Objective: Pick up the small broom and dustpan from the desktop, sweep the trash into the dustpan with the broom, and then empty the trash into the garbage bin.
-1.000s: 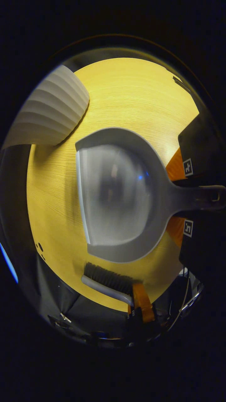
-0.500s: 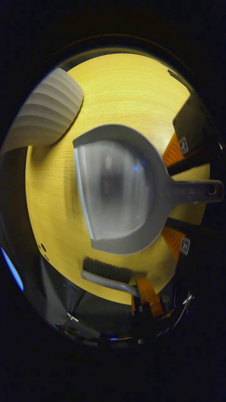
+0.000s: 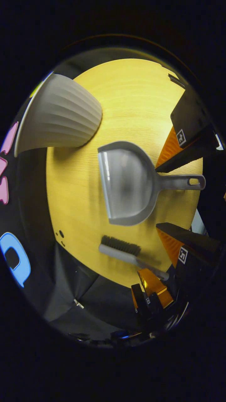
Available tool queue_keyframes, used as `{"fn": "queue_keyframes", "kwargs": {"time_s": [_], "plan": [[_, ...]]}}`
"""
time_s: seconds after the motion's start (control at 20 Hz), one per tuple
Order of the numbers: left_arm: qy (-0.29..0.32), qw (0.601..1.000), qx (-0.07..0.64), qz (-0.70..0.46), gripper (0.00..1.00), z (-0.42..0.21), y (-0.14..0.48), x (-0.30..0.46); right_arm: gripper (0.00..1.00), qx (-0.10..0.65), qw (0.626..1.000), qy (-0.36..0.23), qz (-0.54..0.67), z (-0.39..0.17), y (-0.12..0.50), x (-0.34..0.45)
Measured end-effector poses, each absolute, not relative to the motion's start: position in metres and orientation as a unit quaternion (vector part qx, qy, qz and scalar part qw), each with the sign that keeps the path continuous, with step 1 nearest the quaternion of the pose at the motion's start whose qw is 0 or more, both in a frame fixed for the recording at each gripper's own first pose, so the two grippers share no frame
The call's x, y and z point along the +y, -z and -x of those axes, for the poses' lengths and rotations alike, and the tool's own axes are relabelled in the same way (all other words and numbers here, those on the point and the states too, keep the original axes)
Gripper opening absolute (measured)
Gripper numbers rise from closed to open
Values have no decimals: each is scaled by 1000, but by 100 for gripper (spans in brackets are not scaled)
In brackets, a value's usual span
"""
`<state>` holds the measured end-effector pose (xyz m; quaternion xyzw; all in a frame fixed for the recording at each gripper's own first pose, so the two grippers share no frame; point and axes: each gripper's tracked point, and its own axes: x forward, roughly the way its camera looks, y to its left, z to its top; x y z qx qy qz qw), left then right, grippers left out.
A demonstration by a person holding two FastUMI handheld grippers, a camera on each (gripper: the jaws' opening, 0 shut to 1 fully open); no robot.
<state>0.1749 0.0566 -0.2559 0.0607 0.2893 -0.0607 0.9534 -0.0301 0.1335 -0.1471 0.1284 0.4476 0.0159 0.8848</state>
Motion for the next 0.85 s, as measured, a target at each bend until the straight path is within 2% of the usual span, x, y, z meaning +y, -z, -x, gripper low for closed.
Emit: {"fn": "queue_keyframes", "kwargs": {"time_s": [0.3,0.4,0.65,0.85], "plan": [[56,989,120,-64,96,-133,171,53,99,295,953,-10,-67,29,47,129],[54,993,77,-64,96,-114,153,48,99,248,968,-14,-37,33,30,136],[49,997,28,-43,96,-74,136,37,99,213,976,-46,-1,70,19,149],[50,998,5,-29,96,-45,137,31,98,174,984,-26,13,83,8,138]]}}
